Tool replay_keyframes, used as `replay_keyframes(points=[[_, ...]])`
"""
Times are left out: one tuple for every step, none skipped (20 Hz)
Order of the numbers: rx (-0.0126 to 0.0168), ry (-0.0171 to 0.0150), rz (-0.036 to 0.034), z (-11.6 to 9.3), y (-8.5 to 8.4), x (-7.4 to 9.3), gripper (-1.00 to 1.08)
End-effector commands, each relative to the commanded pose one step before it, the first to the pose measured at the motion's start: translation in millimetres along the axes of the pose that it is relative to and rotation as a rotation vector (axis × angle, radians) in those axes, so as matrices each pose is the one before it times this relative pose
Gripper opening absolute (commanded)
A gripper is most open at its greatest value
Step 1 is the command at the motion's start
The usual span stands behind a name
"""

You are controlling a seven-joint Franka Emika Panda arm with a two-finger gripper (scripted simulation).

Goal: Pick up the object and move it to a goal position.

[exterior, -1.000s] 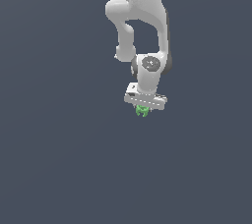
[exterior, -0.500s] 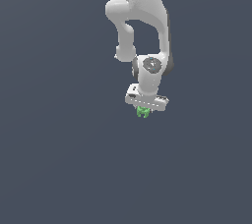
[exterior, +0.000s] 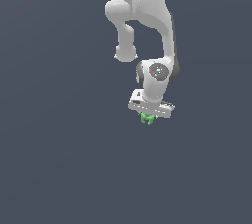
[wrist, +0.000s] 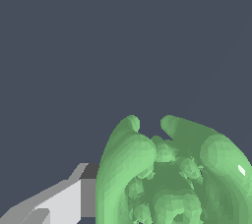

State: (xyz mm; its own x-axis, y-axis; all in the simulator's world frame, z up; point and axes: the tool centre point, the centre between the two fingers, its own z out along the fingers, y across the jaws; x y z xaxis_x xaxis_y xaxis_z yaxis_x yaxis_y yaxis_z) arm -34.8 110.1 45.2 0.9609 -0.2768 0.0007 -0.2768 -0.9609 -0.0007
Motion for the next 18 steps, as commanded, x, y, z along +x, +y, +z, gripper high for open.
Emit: replay_keyframes(points=[[0.00008, 0.00016, -0.00008, -1.28, -9.62, 11.72, -1.0], [-0.00044, -0.00033, 0.00042, -0.19, -3.9, 5.2, -1.0], [0.0, 0.0, 0.0, -0.48, -4.06, 5.01, -1.0], [0.0, 0.0, 0.0, -0.47, -3.99, 4.94, -1.0], [0.0, 0.0, 0.0, -0.46, -3.93, 4.87, -1.0], [0.0, 0.0, 0.0, -0.45, -3.86, 4.79, -1.0], [0.0, 0.0, 0.0, -0.44, -3.79, 4.72, -1.0], [0.0, 0.0, 0.0, -0.43, -3.73, 4.64, -1.0], [0.0, 0.0, 0.0, -0.42, -3.66, 4.57, -1.0], [0.0, 0.0, 0.0, -0.41, -3.6, 4.49, -1.0], [0.0, 0.0, 0.0, -0.4, -3.53, 4.41, -1.0], [0.0, 0.0, 0.0, -0.39, -3.46, 4.34, -1.0], [0.0, 0.0, 0.0, -0.38, -3.39, 4.26, -1.0], [0.0, 0.0, 0.0, -0.37, -3.32, 4.18, -1.0], [0.0, 0.0, 0.0, -0.36, -3.26, 4.1, -1.0], [0.0, 0.0, 0.0, -0.35, -3.19, 4.02, -1.0], [0.0, 0.0, 0.0, -0.34, -3.09, 3.91, -1.0], [-0.00029, -0.00042, 0.00046, 0.04, -2.61, 3.83, -1.0]])
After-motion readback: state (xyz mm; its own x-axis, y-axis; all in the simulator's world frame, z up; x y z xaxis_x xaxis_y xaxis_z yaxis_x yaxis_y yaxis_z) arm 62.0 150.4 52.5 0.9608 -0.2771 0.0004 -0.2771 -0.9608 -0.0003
